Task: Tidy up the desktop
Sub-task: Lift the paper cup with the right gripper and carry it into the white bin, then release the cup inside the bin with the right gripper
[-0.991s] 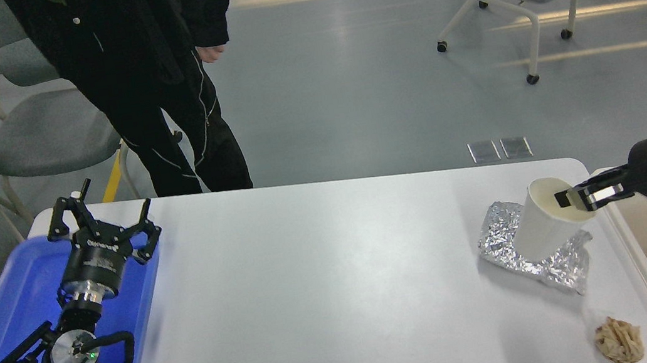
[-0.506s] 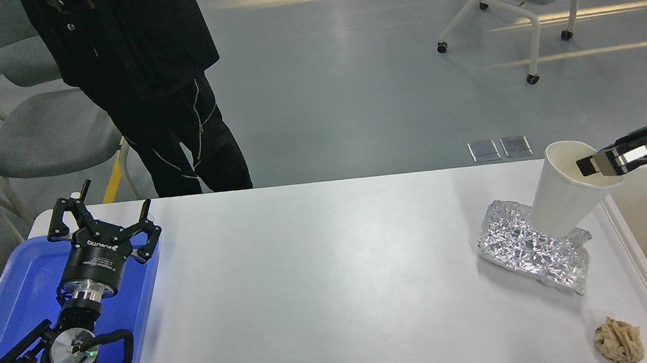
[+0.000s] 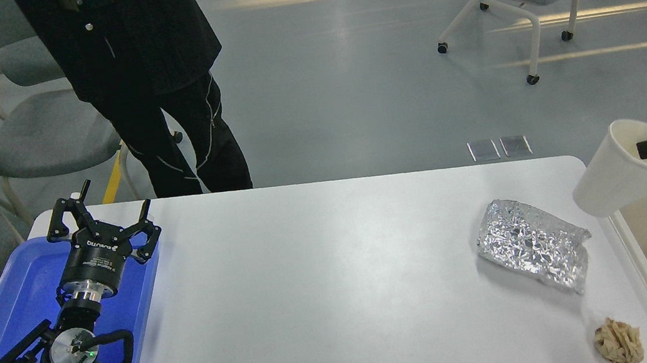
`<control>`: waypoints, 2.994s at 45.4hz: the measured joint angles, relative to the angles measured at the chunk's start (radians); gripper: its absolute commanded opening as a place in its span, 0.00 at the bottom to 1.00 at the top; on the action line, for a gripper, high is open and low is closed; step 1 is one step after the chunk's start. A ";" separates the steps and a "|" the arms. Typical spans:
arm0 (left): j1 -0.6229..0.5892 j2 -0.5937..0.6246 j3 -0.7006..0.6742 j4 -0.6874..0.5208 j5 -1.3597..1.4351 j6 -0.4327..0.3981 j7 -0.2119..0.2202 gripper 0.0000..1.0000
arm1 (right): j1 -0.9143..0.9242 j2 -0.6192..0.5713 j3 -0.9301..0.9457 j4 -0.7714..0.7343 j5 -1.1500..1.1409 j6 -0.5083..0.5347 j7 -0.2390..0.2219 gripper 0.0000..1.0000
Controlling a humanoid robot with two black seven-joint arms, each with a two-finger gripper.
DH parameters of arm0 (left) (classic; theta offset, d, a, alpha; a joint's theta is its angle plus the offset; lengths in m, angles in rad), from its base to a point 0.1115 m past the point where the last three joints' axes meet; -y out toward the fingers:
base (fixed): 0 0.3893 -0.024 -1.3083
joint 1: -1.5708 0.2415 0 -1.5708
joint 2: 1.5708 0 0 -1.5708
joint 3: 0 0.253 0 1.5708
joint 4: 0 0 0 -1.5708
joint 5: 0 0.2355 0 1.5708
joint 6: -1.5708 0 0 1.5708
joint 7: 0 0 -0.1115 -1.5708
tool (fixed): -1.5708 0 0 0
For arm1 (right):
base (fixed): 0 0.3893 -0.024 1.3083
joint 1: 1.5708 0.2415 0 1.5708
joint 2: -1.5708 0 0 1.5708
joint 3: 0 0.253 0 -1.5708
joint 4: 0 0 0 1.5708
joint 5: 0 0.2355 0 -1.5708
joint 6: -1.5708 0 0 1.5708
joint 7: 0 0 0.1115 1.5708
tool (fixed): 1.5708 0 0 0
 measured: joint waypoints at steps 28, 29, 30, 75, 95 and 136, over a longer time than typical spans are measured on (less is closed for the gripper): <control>0.000 0.000 0.000 0.000 -0.001 0.000 0.000 1.00 | -0.113 -0.232 -0.113 -0.137 0.383 -0.234 0.010 0.00; 0.000 0.000 0.000 0.000 -0.001 0.000 0.000 1.00 | -0.116 -0.232 -0.123 -0.144 0.400 -0.242 0.011 0.00; 0.000 0.000 0.000 0.000 -0.001 0.000 0.000 1.00 | -0.120 -0.233 -0.137 -0.153 0.427 -0.254 0.012 0.00; 0.000 0.000 0.000 0.000 -0.002 0.001 0.000 1.00 | -0.892 0.237 0.011 -0.687 1.271 -0.533 0.087 0.00; 0.000 0.000 0.000 0.000 -0.002 0.000 0.000 1.00 | -1.262 0.500 0.446 -1.048 1.316 -0.520 0.088 0.00; 0.000 0.000 0.000 0.000 -0.002 0.000 0.000 1.00 | -1.379 0.880 0.528 -1.531 1.323 -0.530 0.048 0.85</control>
